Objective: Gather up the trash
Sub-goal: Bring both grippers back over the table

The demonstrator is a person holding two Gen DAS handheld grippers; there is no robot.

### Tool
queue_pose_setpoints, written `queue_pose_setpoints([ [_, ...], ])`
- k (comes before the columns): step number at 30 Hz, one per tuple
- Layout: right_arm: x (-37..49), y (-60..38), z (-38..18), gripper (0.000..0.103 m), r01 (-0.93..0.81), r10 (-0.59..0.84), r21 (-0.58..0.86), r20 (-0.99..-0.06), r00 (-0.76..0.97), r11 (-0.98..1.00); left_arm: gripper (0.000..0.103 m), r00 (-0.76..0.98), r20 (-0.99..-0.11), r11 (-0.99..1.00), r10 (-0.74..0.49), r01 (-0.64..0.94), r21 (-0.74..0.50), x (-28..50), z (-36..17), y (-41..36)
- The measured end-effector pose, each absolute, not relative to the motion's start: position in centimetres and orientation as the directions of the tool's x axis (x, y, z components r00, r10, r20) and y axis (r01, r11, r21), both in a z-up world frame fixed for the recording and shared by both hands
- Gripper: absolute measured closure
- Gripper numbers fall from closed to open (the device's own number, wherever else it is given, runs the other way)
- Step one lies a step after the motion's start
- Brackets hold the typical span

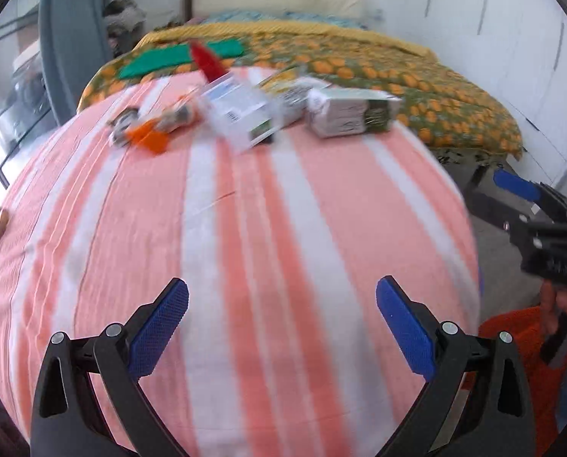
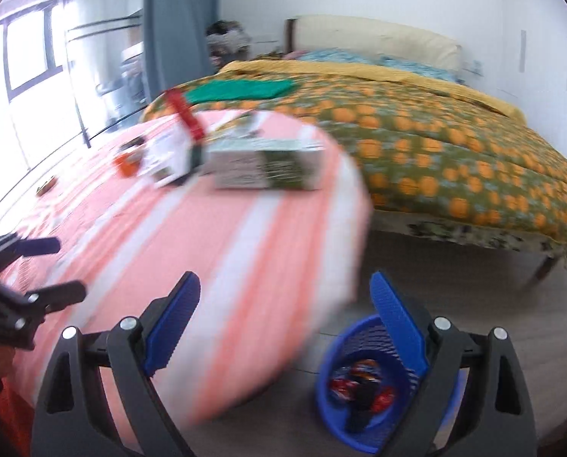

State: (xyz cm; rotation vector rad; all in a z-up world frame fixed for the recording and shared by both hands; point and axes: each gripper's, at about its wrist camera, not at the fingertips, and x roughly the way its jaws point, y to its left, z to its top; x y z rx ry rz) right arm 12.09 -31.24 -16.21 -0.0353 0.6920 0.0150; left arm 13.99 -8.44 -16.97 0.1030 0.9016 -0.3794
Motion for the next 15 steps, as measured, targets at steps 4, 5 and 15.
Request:
queue_pose_setpoints([
  [4,13.5,-27.2,-17.8,0.015,-0.099,0.036,-0.056,-0.67,0.741,0.994,0.005,0.56,-0.788,0.944,-0.255,0.321,-0.078,14.6,-17.4,-5.9],
  [5,13.6,-26.5,-18.1,0.015,-0.11,0.038,-0.063,-0.676,0.736,0.992,0.005,0.56,-0.791,0.949,-0.245,0.306,-0.078,15.0,-17.5,-5.5],
  [15,14.6,-24.4,-20.1,0.014,-0.169,0.072,-0.068,-0.707,0.703,0.983,0.005,0.606,-0.765,0.962,-0.217,0.264,-0.064,23.4,-13.7,-7.7],
])
